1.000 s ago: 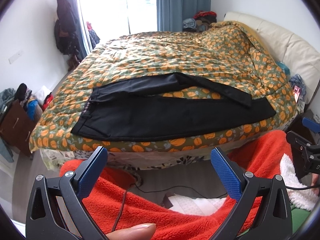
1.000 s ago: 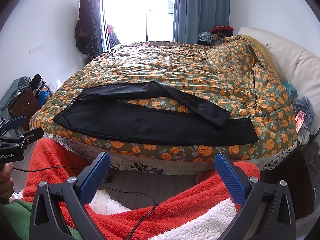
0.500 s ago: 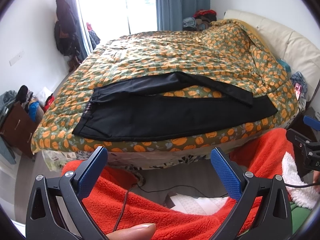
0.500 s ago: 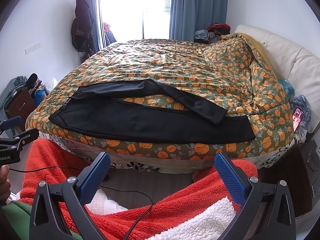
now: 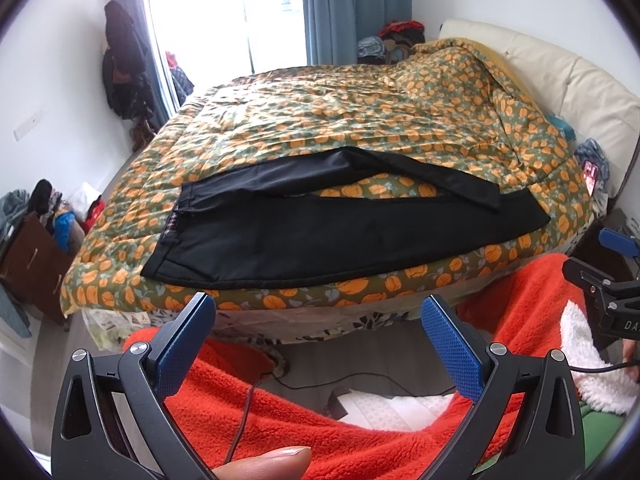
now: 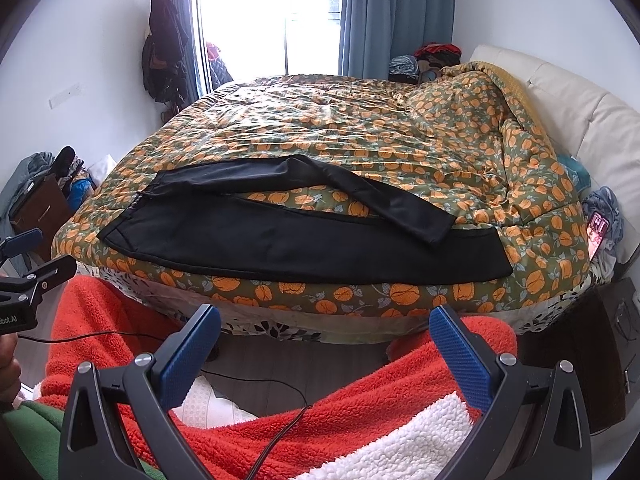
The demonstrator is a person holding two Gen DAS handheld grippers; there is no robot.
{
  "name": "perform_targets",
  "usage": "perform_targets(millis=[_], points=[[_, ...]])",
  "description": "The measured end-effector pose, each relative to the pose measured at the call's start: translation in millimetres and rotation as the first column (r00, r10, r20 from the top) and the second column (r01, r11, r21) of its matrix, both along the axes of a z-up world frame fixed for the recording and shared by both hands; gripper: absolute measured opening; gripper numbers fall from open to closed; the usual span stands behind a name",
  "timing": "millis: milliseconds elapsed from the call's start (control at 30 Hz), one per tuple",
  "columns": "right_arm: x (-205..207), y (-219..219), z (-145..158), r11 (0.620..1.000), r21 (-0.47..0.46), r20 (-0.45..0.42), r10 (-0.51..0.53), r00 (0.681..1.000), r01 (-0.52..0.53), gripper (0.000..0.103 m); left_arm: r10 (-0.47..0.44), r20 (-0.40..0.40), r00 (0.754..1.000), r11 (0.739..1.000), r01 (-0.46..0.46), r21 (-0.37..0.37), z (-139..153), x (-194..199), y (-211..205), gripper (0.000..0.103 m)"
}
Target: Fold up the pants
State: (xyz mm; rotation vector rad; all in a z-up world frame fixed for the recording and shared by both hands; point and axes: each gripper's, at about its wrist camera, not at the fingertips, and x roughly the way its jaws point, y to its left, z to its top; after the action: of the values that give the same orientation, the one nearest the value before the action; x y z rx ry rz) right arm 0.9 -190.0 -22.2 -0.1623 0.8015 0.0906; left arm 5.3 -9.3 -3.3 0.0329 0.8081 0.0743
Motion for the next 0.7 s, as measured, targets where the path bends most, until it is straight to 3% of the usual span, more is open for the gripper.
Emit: perform_targets(millis=[700], points=[[0.9,3.5,-5.8,1.000,0.000,-0.007,0.005,1.000,-0.005,0.103,0.010,-0.007,1.000,1.000,-0.010,-0.011,-4.2,0.7,1.5,0.103]])
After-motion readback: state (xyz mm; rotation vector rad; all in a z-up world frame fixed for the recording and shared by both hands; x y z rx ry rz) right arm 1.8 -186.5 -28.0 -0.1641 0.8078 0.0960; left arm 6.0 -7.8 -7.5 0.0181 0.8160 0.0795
